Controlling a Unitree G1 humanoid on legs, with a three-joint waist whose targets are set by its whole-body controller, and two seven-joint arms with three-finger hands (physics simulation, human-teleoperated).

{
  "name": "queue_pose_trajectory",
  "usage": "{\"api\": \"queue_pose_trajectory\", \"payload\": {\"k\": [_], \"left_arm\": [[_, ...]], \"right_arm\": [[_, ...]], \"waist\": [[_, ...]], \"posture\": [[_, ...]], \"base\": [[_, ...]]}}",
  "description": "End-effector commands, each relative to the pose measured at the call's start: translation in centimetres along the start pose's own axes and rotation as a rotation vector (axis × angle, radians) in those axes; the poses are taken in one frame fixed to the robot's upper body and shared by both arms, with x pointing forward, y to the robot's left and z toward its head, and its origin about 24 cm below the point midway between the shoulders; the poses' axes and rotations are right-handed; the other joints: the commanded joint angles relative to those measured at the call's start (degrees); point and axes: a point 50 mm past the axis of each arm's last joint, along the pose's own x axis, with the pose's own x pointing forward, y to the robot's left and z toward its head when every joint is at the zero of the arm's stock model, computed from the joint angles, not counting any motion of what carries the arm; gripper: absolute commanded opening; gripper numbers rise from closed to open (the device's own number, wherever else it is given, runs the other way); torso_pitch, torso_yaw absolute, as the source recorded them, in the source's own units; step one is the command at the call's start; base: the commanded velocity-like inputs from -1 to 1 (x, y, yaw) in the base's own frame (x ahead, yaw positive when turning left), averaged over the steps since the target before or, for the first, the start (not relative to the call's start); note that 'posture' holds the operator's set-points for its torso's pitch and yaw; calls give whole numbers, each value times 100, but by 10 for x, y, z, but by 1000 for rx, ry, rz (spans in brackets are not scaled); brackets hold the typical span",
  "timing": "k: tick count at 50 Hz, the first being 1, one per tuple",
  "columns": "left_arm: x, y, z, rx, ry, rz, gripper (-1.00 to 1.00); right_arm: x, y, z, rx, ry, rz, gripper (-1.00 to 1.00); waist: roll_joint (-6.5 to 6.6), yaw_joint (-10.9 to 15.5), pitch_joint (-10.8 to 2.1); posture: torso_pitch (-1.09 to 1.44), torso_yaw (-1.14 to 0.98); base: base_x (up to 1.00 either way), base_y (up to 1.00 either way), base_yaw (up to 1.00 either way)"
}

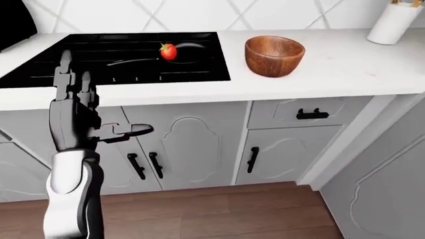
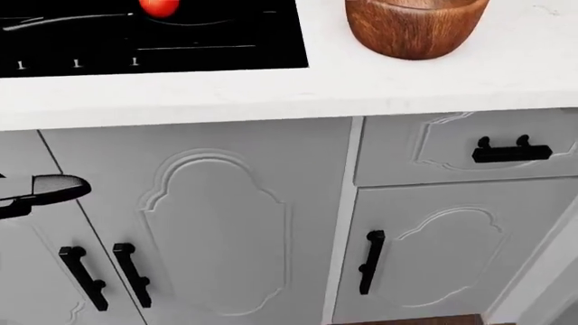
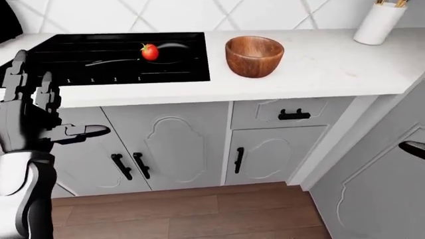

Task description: Pick the tomato from the pan and place it in the bowl.

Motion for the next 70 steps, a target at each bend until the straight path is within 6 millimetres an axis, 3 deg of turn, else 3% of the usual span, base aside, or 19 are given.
{"api": "queue_pose_trajectory", "payload": {"k": [1, 5, 8, 9, 11, 17, 19, 21, 22, 24, 30, 34, 35, 38, 43, 46, 55, 60, 70], "left_arm": [[1, 0, 16, 10, -85, 2, 100], [1, 3, 19, 9, -91, 10, 100], [1, 4, 20, 9, -94, 13, 100], [2, 5, 22, 8, -98, 16, 100], [2, 5, 23, 9, -101, 16, 100], [1, 7, 24, 11, -103, 19, 100], [1, 7, 24, 11, -103, 18, 100], [1, 7, 24, 12, -104, 19, 100], [1, 8, 25, 11, -105, 20, 100], [1, 8, 24, 13, -105, 20, 100], [2, 11, 28, 9, -111, 32, 100], [4, 14, 33, 11, -122, 41, 100], [5, 15, 34, 12, -125, 43, 100], [4, 16, 36, 12, -130, 47, 100], [5, 18, 37, -5, -124, 51, 100], [4, 18, 38, -7, -125, 53, 100], [5, 23, 44, -13, -134, 63, 100], [6, 28, 44, -7, -136, 79, 100], [9, 34, 51, 2, -152, 100, 100]], "right_arm": [[4, -1, 21, -21, -89, 8, 100], [4, 1, 24, -24, -92, 13, 100], [4, 2, 24, -27, -93, 16, 100], [4, 0, 24, -26, -93, 14, 100], [4, 0, 24, -25, -94, 12, 100], [4, 0, 26, -27, -95, 14, 100], [4, 0, 26, -27, -96, 13, 100], [4, 1, 26, -27, -97, 15, 100], [4, 1, 26, -27, -97, 16, 100], [4, 1, 26, -28, -98, 18, 100], [4, 2, 29, -30, -102, 21, 100], [4, 3, 31, -33, -105, 24, 100], [4, 3, 31, -34, -105, 24, 100], [4, 4, 32, -33, -106, 28, 100], [4, 4, 31, -33, -107, 29, 100], [4, 3, 31, -33, -107, 29, 100], [4, 3, 32, -32, -110, 30, 100], [5, 4, 32, -34, -109, 31, 100], [4, 4, 31, -35, -107, 32, 100]], "waist": [[-63, 14, -84], [110, 16, -101], [477, 18, -192], [238, 55, -120], [318, -8, -145], [38, 19, -131], [-173, 43, -133], [-575, 33, -222], [-287, -51, -100], [-385, -48, -81], [-28, -80, -10], [531, -100, -197], [240, -31, -119], [290, -9, -168], [4, 24, -99], [-474, 29, -195], [-73, -82, -65], [394, -157, -216], [-89, 33, -121]], "posture": [[0, 0], [0, 0], [0, 0], [0, 0], [0, 0], [0, 0], [0, 0], [0, 0], [0, 0], [0, 0], [0, 0], [0, 0], [0, 0], [0, 0], [0, 0], [0, 0], [0, 0], [0, 0], [0, 0]], "base": [[8, -10, 0], [10, -9, 0], [12, -9, 0], [16, -9, 0], [16, -8, 0], [18, -8, 0], [19, -8, 0], [20, -8, 0], [19, -8, 0], [20, -8, 0], [20, -8, 0], [20, -8, 0], [20, -7, 0], [20, -7, 0], [20, -7, 0], [20, -8, 0], [20, -7, 0], [20, -7, 0], [21, -6, 0]]}}
